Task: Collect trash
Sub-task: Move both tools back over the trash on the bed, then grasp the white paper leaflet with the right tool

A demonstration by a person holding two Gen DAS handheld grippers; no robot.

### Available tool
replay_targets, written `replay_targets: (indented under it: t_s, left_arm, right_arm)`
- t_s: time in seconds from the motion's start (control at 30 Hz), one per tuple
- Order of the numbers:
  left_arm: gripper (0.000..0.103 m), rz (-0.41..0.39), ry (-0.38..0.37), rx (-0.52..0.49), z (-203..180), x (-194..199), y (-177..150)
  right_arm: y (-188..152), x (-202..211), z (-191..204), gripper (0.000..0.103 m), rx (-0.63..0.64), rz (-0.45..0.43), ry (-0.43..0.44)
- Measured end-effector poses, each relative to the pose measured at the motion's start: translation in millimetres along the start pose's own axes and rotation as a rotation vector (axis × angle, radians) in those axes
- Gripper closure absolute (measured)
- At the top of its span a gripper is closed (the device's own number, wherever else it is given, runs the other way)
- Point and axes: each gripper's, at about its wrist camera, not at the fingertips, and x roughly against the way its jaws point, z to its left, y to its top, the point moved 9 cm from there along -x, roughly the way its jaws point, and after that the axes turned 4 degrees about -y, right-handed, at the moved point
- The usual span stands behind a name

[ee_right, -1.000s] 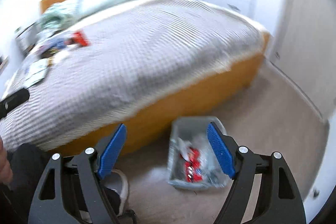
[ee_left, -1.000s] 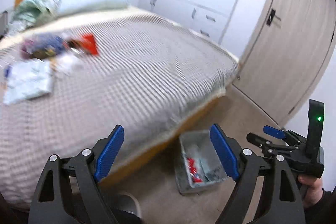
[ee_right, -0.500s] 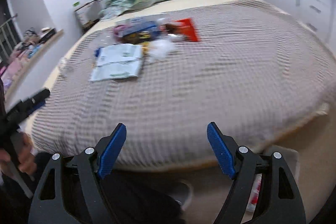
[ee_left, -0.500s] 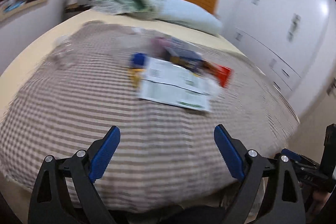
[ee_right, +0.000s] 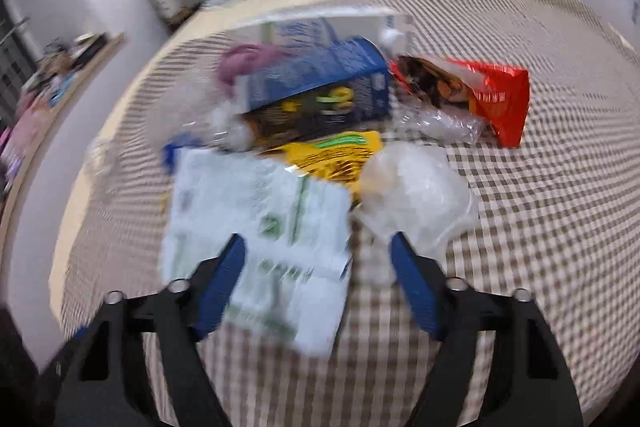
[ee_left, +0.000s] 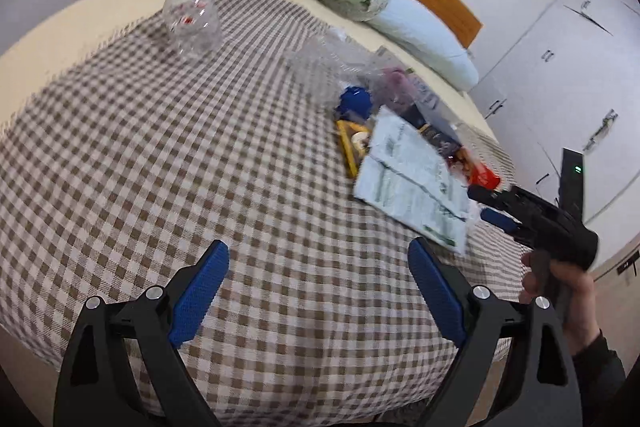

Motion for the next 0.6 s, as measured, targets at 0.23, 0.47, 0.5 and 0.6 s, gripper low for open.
replay_targets:
  t_s: [0.23,0.47,0.5,0.6]
  left_arm:
    - [0.015,0.029,0.020,0.042,10.3,-6.1,-1.9]
    - [0.015,0.010,0.028,0.065,16.2,4.1,-4.2]
    - [0.015,0.011,0.027,0.070,17.0,4.5,-3.8]
    - [0.015,0.030,0.045,0.076,21.2,2.0,-5.4]
  right_arm:
    - [-52.9,7.6,3.3,0.099,-0.169,0.010,0.101]
    - [-160.4,58.7,53.7,0.060,-0.050,0.105,0.260]
    - [-158.9,61.9,50.9,0.032,-0.030,0.083,0.244]
    - [-146.9,64.0,41.1,0.031,-0.001,0.055,0.238]
